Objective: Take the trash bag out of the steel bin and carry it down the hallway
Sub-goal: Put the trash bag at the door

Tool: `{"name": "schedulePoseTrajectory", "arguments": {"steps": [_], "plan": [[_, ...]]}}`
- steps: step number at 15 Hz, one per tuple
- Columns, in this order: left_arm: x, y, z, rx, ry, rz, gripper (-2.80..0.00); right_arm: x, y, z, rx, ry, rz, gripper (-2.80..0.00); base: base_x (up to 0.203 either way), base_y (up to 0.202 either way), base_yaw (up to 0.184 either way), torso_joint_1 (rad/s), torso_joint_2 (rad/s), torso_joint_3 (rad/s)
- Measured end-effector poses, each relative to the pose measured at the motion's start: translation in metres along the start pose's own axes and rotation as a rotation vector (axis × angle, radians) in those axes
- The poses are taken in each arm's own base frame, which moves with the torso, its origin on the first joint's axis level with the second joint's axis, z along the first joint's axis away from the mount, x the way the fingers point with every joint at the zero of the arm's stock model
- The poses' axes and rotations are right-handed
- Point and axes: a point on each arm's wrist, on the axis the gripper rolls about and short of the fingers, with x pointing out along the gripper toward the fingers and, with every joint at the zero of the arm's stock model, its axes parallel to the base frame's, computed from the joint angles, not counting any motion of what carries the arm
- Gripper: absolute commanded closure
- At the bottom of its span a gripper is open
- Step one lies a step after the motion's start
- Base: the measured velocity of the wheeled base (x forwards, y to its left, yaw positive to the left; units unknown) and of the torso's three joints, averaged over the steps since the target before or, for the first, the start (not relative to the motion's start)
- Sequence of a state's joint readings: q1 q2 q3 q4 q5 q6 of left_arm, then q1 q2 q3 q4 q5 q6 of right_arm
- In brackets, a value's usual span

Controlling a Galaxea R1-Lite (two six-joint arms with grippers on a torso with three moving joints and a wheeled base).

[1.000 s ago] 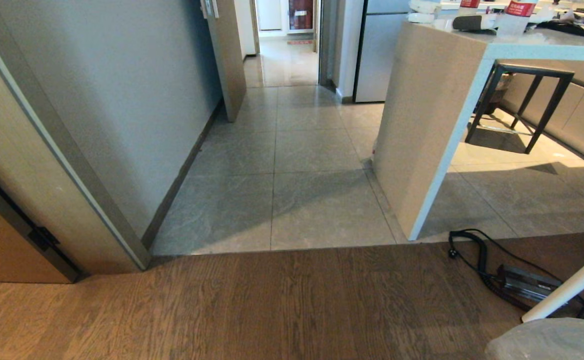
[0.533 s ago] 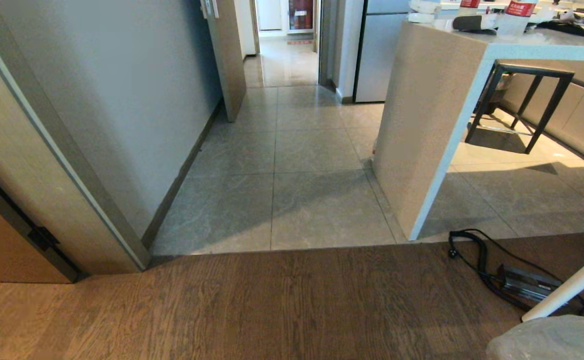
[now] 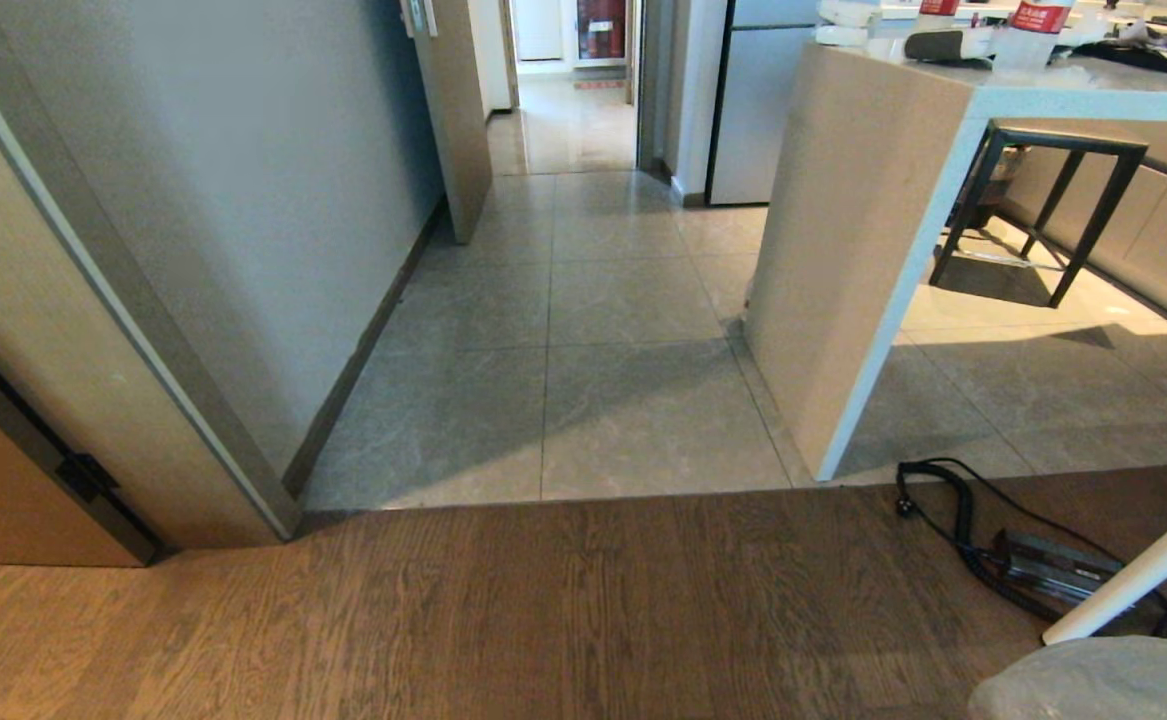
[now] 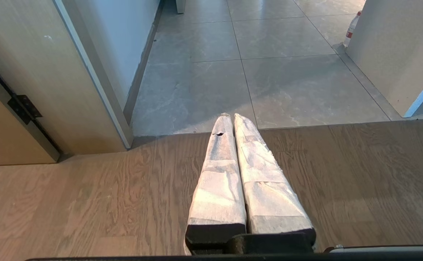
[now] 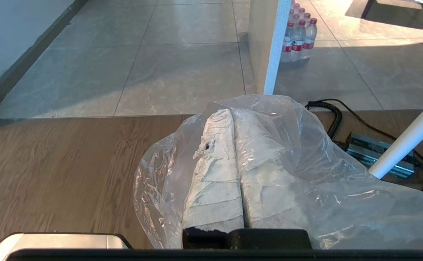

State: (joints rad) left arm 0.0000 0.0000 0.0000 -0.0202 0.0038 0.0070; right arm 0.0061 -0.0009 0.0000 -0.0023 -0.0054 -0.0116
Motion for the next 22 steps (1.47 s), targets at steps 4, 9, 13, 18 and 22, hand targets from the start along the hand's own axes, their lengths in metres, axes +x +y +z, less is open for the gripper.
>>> {"name": "schedulePoseTrajectory", "arguments": {"steps": [4, 9, 13, 18, 22], "plan": [[0.0000, 0.0000, 0.0000, 0.002, 0.000, 0.000, 0.00, 0.0000, 0.0000, 0.0000, 0.002, 0.000, -0.002, 0.00, 0.000, 0.000, 0.000, 0.000, 0.00, 0.000], [0.0000, 0.0000, 0.0000, 0.004, 0.000, 0.001, 0.00, 0.0000, 0.0000, 0.0000, 0.002, 0.000, -0.002, 0.00, 0.000, 0.000, 0.000, 0.000, 0.00, 0.000], [0.0000, 0.0000, 0.0001, 0.003, -0.001, 0.002, 0.00, 0.0000, 0.0000, 0.0000, 0.002, 0.000, -0.001, 0.00, 0.000, 0.000, 0.000, 0.000, 0.00, 0.000], [0.0000, 0.0000, 0.0000, 0.002, 0.000, 0.001, 0.00, 0.0000, 0.0000, 0.0000, 0.003, 0.000, 0.000, 0.00, 0.003, -0.111, 0.005, 0.003, 0.00, 0.002], [0.0000, 0.0000, 0.0002, 0.005, -0.002, 0.002, 0.00, 0.0000, 0.0000, 0.0000, 0.003, 0.000, -0.001, 0.00, 0.000, -0.196, -0.001, 0.001, 0.00, 0.002]]}}
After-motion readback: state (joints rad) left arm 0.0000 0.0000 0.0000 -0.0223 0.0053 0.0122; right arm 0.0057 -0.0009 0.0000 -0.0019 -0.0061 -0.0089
